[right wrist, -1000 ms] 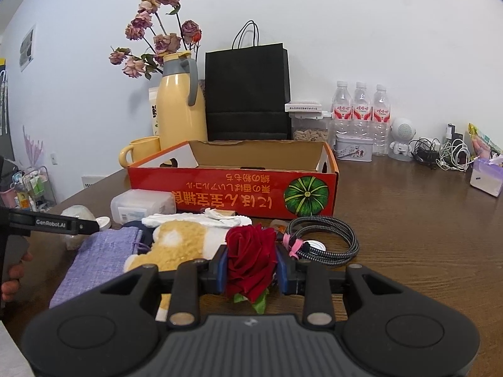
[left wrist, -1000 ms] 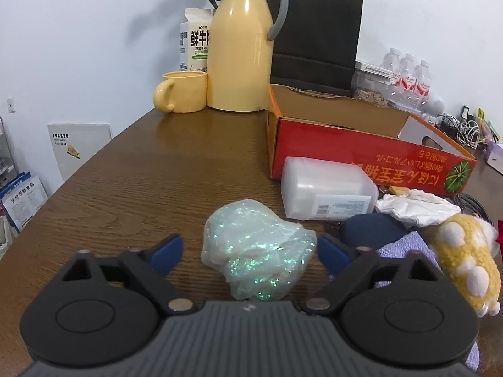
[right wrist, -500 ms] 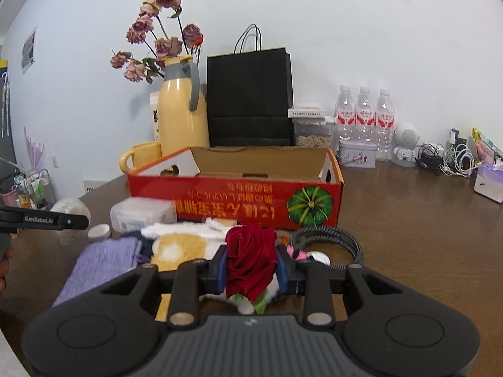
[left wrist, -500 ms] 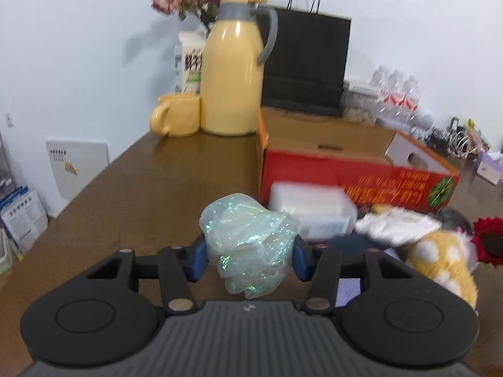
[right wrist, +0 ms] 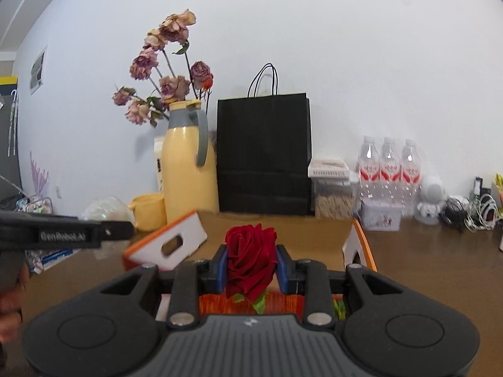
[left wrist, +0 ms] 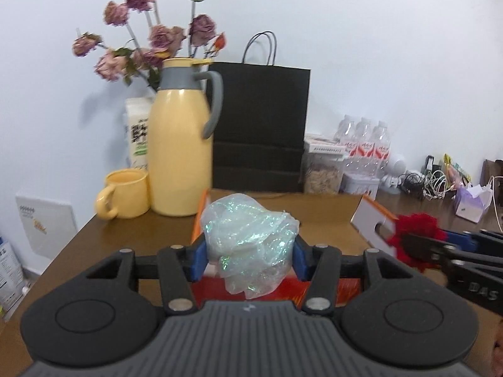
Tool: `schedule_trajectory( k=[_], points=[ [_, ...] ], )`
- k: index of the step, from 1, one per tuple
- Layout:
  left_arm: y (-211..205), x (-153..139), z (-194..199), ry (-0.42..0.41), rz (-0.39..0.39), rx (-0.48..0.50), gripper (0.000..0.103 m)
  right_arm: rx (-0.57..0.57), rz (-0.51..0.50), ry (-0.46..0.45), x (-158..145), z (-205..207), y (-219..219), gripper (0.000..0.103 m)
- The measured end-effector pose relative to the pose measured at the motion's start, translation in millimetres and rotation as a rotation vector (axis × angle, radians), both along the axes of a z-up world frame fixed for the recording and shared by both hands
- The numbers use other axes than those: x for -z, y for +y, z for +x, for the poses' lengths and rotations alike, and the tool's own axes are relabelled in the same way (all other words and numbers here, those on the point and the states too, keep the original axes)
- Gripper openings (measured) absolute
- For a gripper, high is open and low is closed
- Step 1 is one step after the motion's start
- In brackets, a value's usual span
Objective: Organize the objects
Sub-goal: 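Carry the bag and rose into the cardboard box and open both tools, then move both tools back toward the purple pouch and plush toy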
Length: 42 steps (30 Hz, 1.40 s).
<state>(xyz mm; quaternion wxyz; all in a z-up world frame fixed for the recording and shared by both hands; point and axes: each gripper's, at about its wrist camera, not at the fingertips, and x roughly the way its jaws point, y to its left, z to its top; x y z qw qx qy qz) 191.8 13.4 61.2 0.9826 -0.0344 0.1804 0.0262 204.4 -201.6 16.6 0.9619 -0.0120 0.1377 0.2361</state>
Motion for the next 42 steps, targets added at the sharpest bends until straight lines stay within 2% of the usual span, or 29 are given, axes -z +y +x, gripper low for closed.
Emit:
schedule_trajectory(
  k=[5, 11, 14, 20, 21, 23, 24, 25, 26, 27, 28, 29, 30, 42],
  points=[
    [-11, -4, 38, -0.012, -0.013, 0.001, 0.053, 0.033, 0.011, 0.004, -5, 43, 13, 0.029],
    [-17, 4, 78, -0.007, -0.026, -0.027, 0.053, 0.085, 0.030, 0.044, 9, 85, 21, 0.029],
    [-18, 17, 93, 0.022, 0.011, -0.057, 0.053, 0.083, 0.000, 0.065, 23, 91, 23, 0.029],
    [-14, 34, 100, 0.070, 0.012, -0.050, 0.053, 0.078, -0.010, 0.088, 29, 92, 25, 0.030],
    [-14, 35, 99, 0.070, 0.012, -0.048, 0.055, 0.083, -0.014, 0.092, 30, 92, 25, 0.030],
    [-14, 35, 96, 0.058, 0.015, -0.057, 0.071, 0.090, -0.023, 0.098, 30, 90, 25, 0.032],
    [-14, 35, 94, 0.048, 0.019, -0.065, 0.085, 0.092, -0.027, 0.102, 31, 89, 25, 0.035],
    [-14, 34, 91, 0.031, 0.023, -0.072, 0.093, 0.099, -0.030, 0.104, 31, 88, 24, 0.037],
    [-14, 33, 89, 0.015, 0.024, -0.079, 0.098, 0.106, -0.034, 0.106, 31, 87, 24, 0.046],
    [-13, 31, 87, 0.000, 0.022, -0.088, 0.103, 0.109, -0.034, 0.105, 31, 86, 23, 0.061],
    [-13, 29, 84, -0.016, 0.018, -0.099, 0.103, 0.111, -0.029, 0.102, 31, 85, 23, 0.071],
    [-12, 28, 83, -0.024, 0.013, -0.105, 0.103, 0.115, -0.024, 0.097, 31, 85, 22, 0.091],
    [-11, 28, 82, -0.027, 0.008, -0.107, 0.103, 0.122, -0.021, 0.090, 31, 84, 21, 0.101],
    [-5, 21, 73, -0.038, -0.017, -0.113, 0.103, 0.139, -0.018, 0.079, 27, 77, 16, 0.103]
  ],
)
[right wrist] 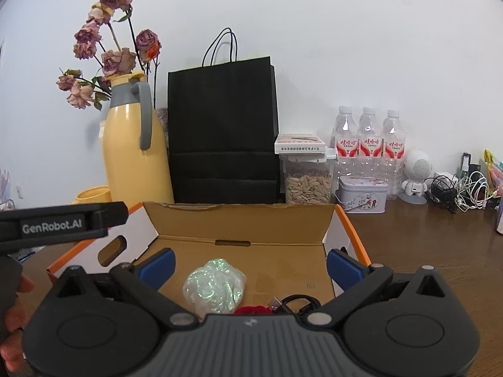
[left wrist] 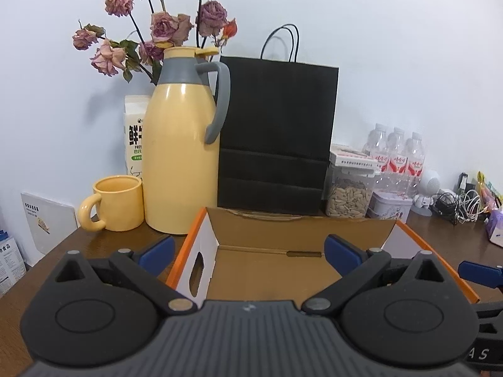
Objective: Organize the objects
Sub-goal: 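Move both tools back toward the purple pouch and plush toy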
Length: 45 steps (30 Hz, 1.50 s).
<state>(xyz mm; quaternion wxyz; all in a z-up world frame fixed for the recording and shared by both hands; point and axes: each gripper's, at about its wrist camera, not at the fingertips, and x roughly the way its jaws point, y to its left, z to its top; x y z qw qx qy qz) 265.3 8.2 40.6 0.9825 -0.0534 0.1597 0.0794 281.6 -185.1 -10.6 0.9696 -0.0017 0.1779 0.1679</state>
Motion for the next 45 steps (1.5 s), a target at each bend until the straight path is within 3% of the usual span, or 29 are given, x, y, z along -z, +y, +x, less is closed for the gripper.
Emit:
schedule_trajectory(
  k=[9, 25, 36, 45],
  points=[
    [6, -15, -24, 0.006, -0.001, -0.009, 0.103, -0.004, -0.047, -0.019, -6, -17, 0, 0.103],
    [12, -8, -102, 0.093, 0.004, 0.015, 0.103, -0.026, -0.076, 0.001, -11, -90, -28, 0.103],
    [8, 7, -154, 0.169, -0.021, 0.057, 0.103, -0.033, -0.122, 0.039, 4, -146, -46, 0.103],
    [1, 35, -182, 0.266, -0.070, 0.075, 0.103, -0.046, -0.095, 0.072, 18, -177, -63, 0.103]
  ],
)
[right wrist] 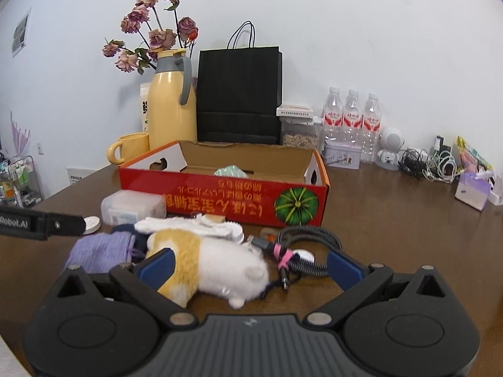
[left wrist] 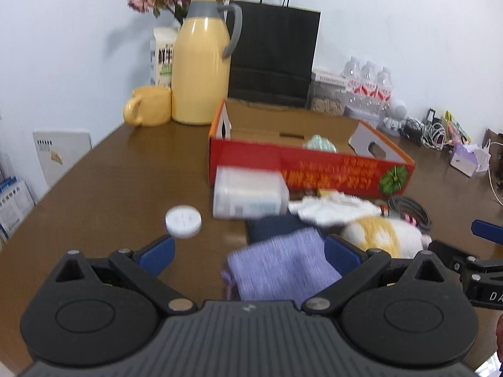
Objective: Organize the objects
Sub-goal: 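Move both tools back toward the purple pouch and plush toy, then grasp the purple pouch with the left tool while the right tool grasps the plush toy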
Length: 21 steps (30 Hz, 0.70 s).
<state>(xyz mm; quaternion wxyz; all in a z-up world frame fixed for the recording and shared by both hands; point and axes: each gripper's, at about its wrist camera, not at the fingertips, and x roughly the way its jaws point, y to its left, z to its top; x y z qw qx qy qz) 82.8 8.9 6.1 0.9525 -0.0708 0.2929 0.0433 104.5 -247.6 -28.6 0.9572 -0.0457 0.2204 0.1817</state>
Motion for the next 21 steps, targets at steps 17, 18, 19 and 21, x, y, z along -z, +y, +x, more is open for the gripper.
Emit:
schedule_trajectory(
  k=[17, 18, 19, 21],
  points=[
    [-40, 38, 4, 0.075, 0.007, 0.022, 0.103, 0.008, 0.033, 0.042, 18, 3, -12, 0.103],
    [-41, 38, 2, 0.070, 0.008, 0.028, 0.098, 0.007, 0.034, 0.043, 18, 3, -12, 0.103],
    [-41, 38, 1, 0.065, 0.005, 0.035, 0.091, 0.007, 0.035, 0.044, 18, 3, -12, 0.103],
    [-41, 36, -1, 0.062, 0.000, 0.047, 0.087, 0.004, 0.035, 0.047, 19, 3, -13, 0.103]
  ],
)
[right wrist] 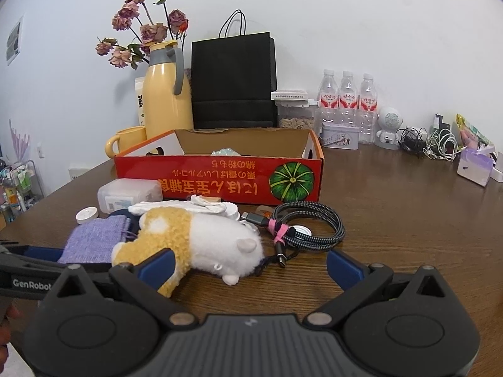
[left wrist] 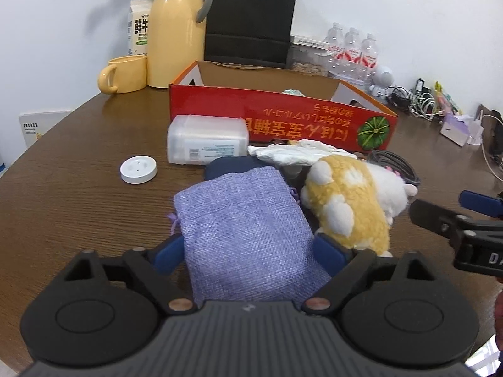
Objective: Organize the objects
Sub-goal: 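Grasp the purple pouch with the left tool while the right tool grasps the plush toy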
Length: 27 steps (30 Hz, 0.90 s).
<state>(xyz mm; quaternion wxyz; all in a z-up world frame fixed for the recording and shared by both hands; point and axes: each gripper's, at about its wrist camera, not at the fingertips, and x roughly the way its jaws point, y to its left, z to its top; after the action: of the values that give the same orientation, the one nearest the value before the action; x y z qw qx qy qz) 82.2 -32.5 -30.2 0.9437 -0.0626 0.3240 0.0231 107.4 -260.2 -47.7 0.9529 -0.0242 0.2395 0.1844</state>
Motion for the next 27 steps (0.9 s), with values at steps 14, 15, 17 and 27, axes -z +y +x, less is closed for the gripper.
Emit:
schedule_trajectory(
  k=[14, 15, 17, 27],
  points=[
    [9, -8, -19, -0.015, 0.006, 0.063, 0.063, -0.003, -0.018, 0.012, 4, -2, 3, 0.103],
    [10, -10, -20, -0.018, 0.003, 0.068, 0.059, -0.003, -0.020, 0.013, 4, -2, 3, 0.103],
    [14, -12, -23, -0.024, -0.002, 0.080, 0.049, -0.006, -0.023, 0.013, 4, -2, 4, 0.103],
    [30, -28, -34, -0.099, -0.044, 0.121, 0.008, -0.045, -0.019, 0.005, -2, -8, 16, 0.103]
  ],
)
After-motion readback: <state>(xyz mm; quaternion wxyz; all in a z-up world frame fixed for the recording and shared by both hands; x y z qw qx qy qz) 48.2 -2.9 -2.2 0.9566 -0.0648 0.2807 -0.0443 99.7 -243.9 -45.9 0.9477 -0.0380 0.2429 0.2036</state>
